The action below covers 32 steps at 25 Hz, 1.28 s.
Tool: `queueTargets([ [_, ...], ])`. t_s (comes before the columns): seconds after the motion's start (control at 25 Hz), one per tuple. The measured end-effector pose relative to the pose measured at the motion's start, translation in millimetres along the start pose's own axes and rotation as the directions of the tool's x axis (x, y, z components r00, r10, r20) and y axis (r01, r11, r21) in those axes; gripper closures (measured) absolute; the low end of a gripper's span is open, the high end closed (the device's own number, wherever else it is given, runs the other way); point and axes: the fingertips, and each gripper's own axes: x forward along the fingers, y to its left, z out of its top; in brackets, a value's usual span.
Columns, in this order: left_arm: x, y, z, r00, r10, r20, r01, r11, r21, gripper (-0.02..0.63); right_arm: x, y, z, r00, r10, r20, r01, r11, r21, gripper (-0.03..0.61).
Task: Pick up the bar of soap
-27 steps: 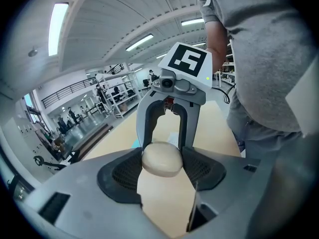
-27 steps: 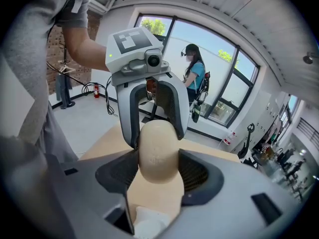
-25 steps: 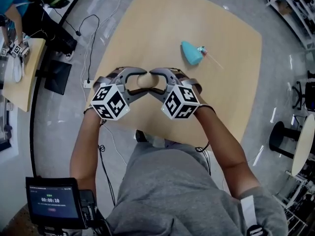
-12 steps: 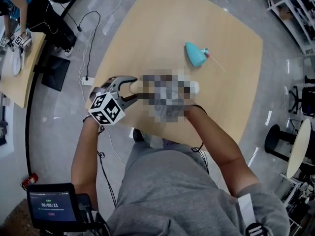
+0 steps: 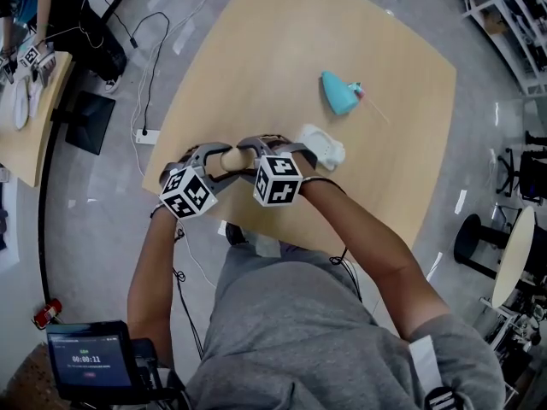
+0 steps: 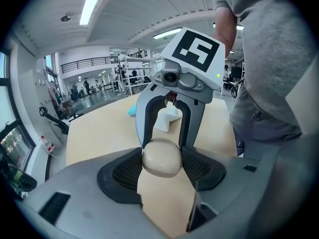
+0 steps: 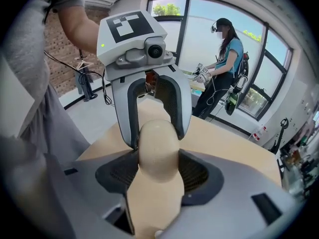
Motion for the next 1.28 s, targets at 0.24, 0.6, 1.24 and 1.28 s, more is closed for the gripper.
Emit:
queueTargets([
  [0.24,15.9,-13.8,-22.5,1.000,-0.024,-0.012,0.023,0.997,-0.079,0.359,21.8,17.3,-14.8,0.996,0.060,-0.059,-0.060,0.998,0.003,0.324],
  [0.6,35.0,-28.8,-48.3,0.996,-0.077,-0.051,0.068,0.985,-0.161,0.362,46.8,36.6,-31.8,0.984,0.128,-0.126,-0.127,0.992,0.019,0.324],
  [1.24,38.9,-18.5,-62.2,0.998,-0.047,-0.041,0.032,0.951,-0.308,0.365,55.1,34.2,-36.8,0.971,0.150,-0.187,-0.143,0.988,0.053,0.324],
  [1.28,36.5,-17.5,-60.6,0.998,-0.041,-0.042,0.026,0.950,-0.312,0.365,53.9,33.3,-37.1,0.972,0.145,-0.187,-0.136,0.989,0.057,0.324],
])
